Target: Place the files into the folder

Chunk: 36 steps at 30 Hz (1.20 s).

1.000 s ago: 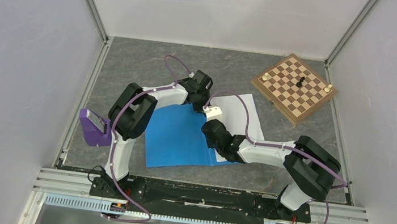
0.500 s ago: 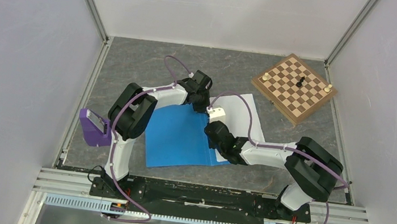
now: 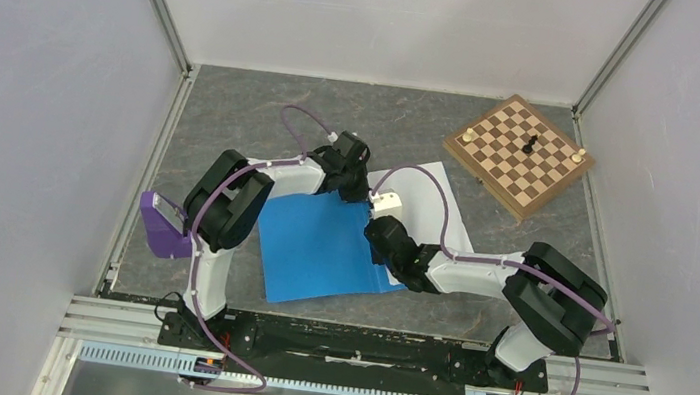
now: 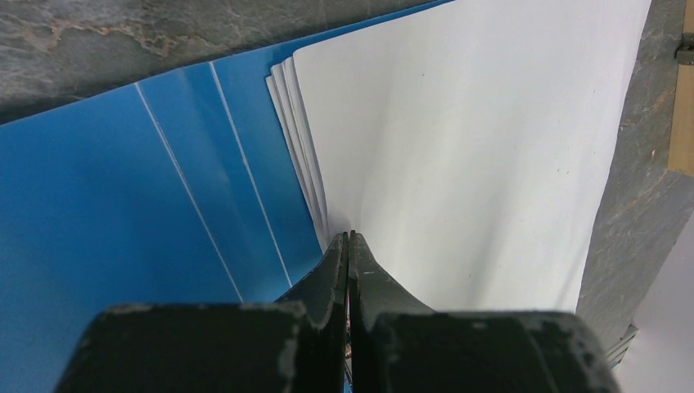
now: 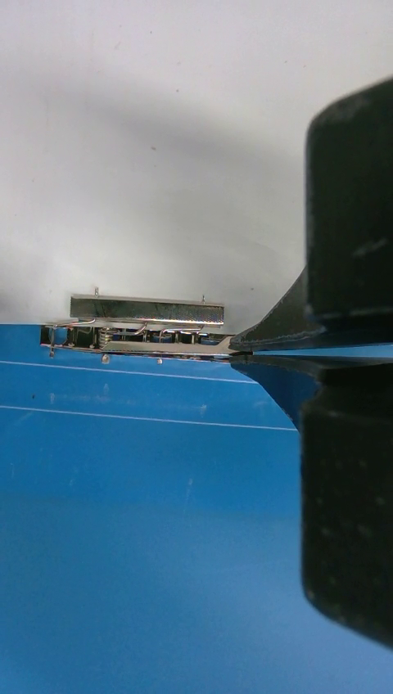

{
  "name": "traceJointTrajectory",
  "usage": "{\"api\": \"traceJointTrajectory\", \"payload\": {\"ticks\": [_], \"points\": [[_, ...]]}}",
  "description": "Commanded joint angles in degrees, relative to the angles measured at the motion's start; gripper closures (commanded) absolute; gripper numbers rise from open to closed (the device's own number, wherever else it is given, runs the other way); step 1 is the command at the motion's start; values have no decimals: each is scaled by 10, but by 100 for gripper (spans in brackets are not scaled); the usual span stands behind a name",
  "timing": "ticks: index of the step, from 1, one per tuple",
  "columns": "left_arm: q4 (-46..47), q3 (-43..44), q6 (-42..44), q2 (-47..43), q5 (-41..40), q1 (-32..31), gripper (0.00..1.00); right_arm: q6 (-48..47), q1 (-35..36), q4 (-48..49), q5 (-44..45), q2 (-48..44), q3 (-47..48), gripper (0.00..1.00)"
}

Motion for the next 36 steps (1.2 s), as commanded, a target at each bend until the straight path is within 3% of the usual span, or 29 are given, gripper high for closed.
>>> {"api": "traceJointTrajectory", "payload": {"ticks": [1,18,36], "points": [[-77,-36,-10,36,-34,-14,98,7,-3,-104,-30,31,-40,100],[-77,-32,-10,39,-35,-16,98,-1,-4,-46,-85,34,-65,100],[-85,-15,5,39,-37,-16,98,-3,-6,-74,-107,-18,-33,100]]}}
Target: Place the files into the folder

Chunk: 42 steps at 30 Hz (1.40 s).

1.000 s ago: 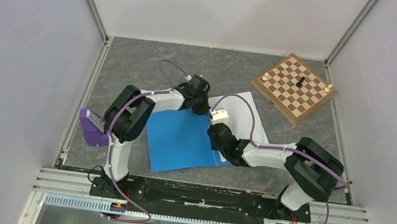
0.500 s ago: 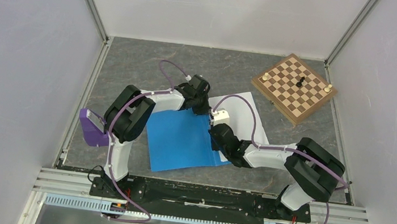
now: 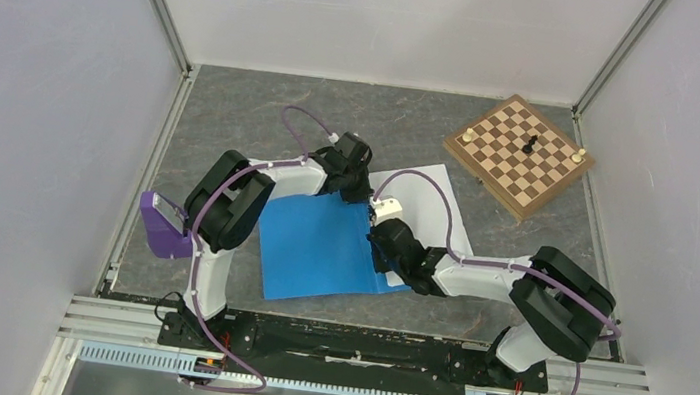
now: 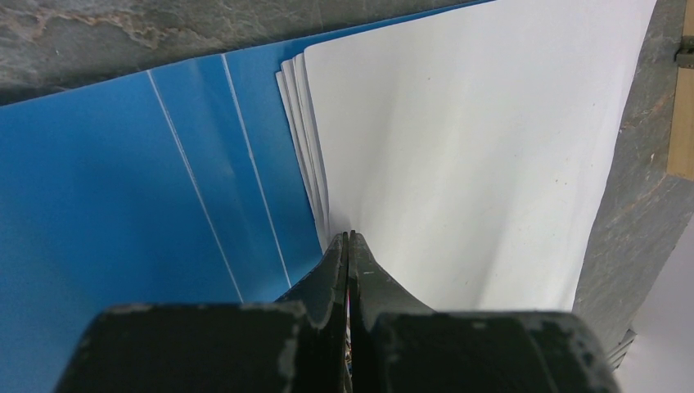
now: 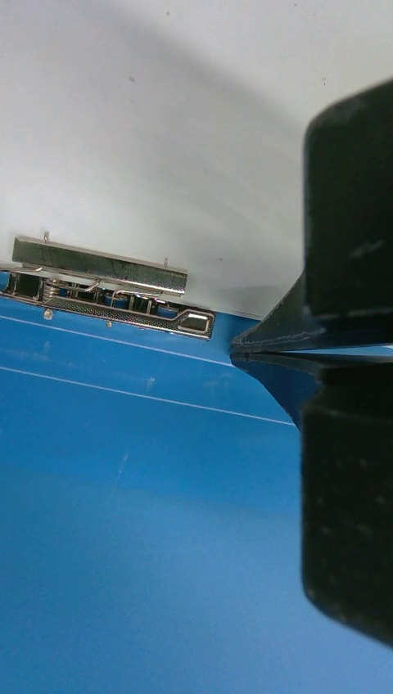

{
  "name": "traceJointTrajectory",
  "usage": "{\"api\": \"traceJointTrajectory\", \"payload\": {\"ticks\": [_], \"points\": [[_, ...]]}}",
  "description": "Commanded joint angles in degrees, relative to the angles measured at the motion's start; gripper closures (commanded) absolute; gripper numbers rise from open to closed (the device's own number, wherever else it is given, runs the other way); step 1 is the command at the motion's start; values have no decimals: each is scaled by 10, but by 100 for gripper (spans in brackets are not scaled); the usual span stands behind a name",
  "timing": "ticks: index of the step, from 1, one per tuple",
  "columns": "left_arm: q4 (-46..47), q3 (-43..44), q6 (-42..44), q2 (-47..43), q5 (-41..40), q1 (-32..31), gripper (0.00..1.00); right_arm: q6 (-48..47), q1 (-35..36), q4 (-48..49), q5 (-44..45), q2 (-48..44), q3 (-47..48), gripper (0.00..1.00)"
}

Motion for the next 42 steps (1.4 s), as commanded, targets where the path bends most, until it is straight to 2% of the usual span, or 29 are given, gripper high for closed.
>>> {"api": "traceJointTrajectory", "payload": {"ticks": [1,12,17,23,28,30,32,33,34,36,42], "points": [[-92,-10,20,38,-26,-10,98,3,2,-74,-15,4,-2,100],[-154,82,85,-3,-29,-9,98,-12,-8,-132,11,-65,76,90],[-182,124,113,-22,-31,-9,98,-27,-21,-138,29,-96,96,76],[-217,130,137,-75,-49,-5,95,-63,-27,-142,39,-74,123,63],[-201,19,132,-187,-64,36,79,-98,-27,-126,45,-51,133,58],[-201,-23,132,-234,-73,55,69,-104,-27,-115,35,-39,135,57],[-200,-67,128,-282,-78,78,56,-110,-27,-112,25,-21,143,56],[-201,-90,125,-307,-77,89,44,-112,-27,-115,23,-9,148,57],[-202,-109,125,-329,-76,102,36,-115,-27,-117,21,1,153,58],[-210,-146,127,-376,-86,120,28,-118,-27,-118,18,18,160,59],[-245,-253,125,-528,-139,154,23,-131,-27,-122,44,49,176,59]]}}
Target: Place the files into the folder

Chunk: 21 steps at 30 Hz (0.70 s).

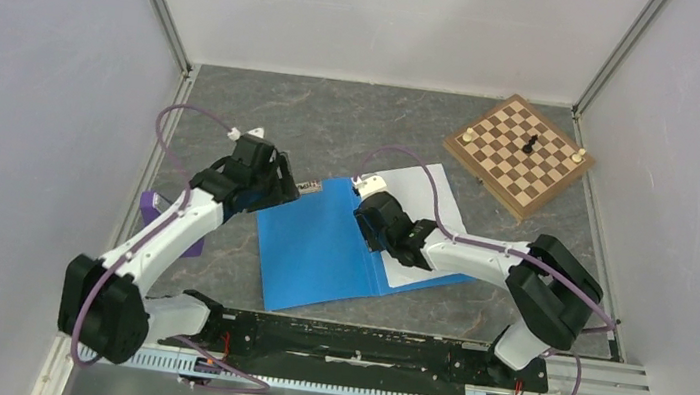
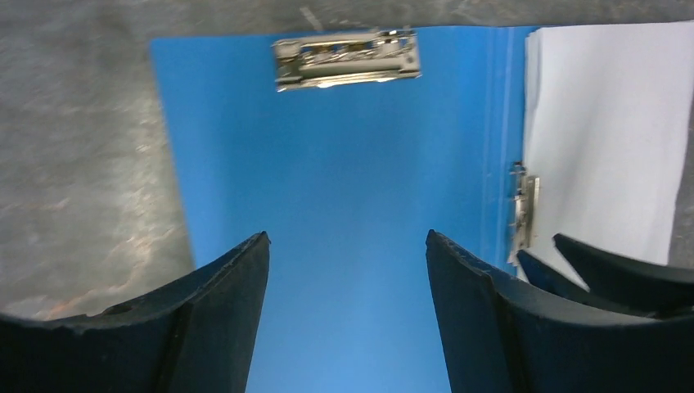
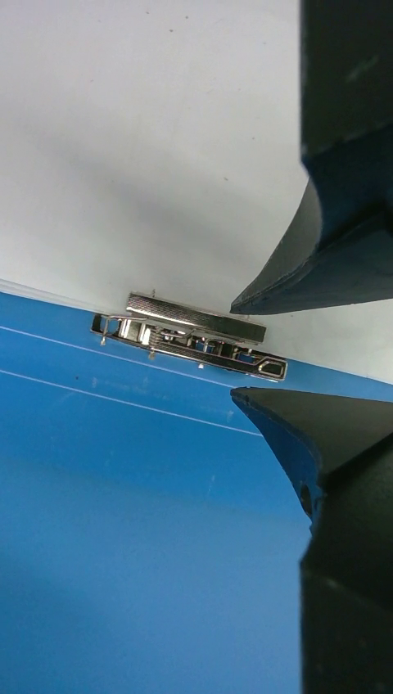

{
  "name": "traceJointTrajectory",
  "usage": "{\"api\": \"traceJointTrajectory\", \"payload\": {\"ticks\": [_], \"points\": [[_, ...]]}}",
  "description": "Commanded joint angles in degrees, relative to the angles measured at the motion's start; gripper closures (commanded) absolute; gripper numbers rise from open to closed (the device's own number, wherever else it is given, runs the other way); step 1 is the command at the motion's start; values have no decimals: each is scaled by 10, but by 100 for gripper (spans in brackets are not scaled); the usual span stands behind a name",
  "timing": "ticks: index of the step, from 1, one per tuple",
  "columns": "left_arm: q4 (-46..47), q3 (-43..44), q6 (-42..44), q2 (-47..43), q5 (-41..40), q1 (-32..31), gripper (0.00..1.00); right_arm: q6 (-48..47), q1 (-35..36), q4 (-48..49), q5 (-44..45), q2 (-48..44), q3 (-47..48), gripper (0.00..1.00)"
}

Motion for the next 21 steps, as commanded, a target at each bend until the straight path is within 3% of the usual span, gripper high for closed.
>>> {"api": "traceJointTrajectory", "payload": {"ticks": [1,7,14,21], "points": [[-30,-67,2,-106,-50,19,23,-22,-1,14,24,18,33,59],[-47,-144,-36,-191,-77,33,21,-24,-3,15,26,46,39,59],[-61,-226,-144,-263,-107,34,20,-23,-7,15,25,57,34,59],[17,-322,-185,-323,-30,34,19,-15,-13,27,14,57,19,59]]}}
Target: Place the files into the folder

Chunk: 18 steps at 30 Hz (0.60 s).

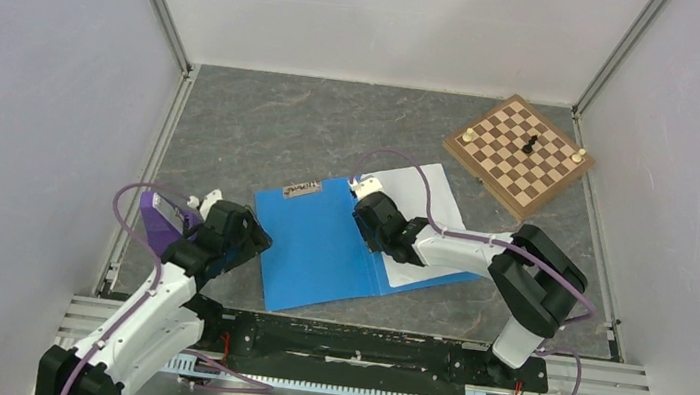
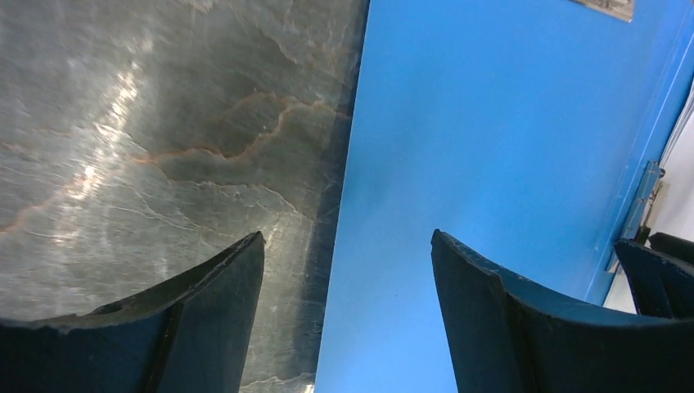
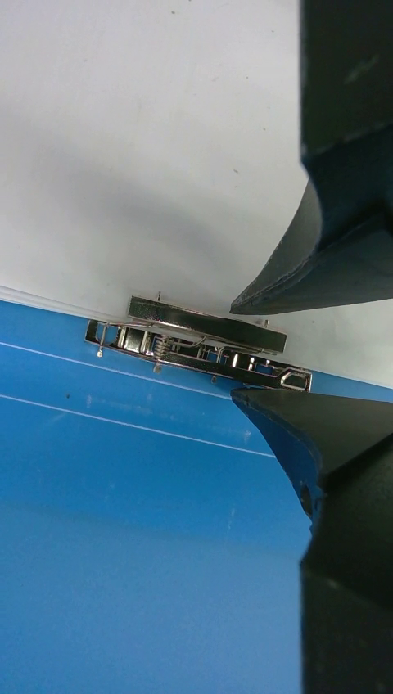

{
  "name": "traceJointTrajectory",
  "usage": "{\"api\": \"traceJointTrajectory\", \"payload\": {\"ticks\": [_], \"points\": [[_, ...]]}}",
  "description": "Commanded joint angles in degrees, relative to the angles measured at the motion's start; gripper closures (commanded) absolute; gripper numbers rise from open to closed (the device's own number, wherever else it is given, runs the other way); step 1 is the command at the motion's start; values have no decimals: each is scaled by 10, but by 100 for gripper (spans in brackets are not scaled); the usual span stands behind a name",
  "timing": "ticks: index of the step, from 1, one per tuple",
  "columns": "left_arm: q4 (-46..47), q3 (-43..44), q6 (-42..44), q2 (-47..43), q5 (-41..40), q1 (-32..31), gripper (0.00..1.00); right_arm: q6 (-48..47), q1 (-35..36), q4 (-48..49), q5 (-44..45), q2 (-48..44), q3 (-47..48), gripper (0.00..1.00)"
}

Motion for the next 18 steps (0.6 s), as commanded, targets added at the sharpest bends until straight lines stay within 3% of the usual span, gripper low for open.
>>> {"api": "traceJointTrajectory", "payload": {"ticks": [1,9,18], "points": [[70,-54,-67,-32,49,3,19,1,-6,28,-1,2,1,59],[133,-125,-119,-118,98,4,18,7,-11,37,-15,4,-12,59],[203,-106,-109,-126,163,4,18,12,-18,41,-31,0,-20,60]]}}
